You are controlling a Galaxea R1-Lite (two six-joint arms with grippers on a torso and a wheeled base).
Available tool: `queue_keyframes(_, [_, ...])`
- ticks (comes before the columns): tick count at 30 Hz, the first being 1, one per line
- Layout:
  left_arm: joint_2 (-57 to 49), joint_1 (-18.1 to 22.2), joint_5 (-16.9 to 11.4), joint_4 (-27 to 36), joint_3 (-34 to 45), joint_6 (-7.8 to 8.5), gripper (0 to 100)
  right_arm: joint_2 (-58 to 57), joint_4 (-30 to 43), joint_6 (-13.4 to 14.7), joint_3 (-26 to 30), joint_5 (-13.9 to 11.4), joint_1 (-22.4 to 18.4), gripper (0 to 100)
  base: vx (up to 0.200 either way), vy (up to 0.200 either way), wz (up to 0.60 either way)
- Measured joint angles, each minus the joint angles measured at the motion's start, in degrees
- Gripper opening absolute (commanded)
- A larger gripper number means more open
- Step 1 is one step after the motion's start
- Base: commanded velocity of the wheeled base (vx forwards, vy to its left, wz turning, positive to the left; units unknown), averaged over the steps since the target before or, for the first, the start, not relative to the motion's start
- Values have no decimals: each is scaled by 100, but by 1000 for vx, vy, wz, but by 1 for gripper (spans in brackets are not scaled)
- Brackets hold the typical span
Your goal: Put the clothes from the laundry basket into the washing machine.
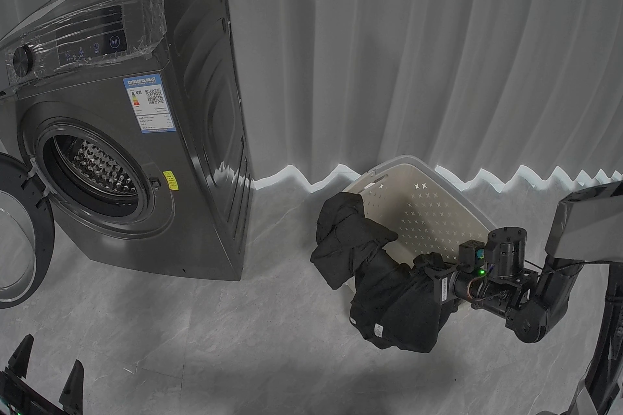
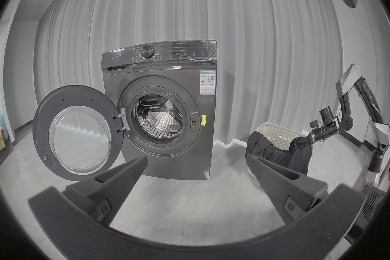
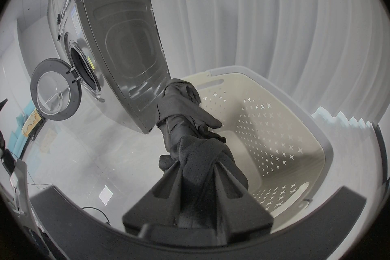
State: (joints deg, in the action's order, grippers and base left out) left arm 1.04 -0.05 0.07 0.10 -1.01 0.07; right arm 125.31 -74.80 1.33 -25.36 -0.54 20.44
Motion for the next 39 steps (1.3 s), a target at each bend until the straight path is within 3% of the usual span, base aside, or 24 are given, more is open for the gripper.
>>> queue_keyframes(9, [0,2,6,0,0,-5,100,-441,-216,22,-52,-107,61,0,0,0,0])
queue_keyframes(15, [0,5,6,0,0,-5,100,-1153,-233,123,-77,-77,319,0,0,0,0])
queue_keyframes(27, [0,-5,2,-2,0,-28,100,-2996,2,532,-24,421,1414,0,0,0,0])
queue_keyframes(33, [0,-2,-10,-10,0,-89,100,-3438,27,597,100,480,1681,0,-200,0,0])
queue_keyframes(39, [0,-5,-12,-10,0,-69,100,-3573,0,589,177,489,1674,0,-200,0,0])
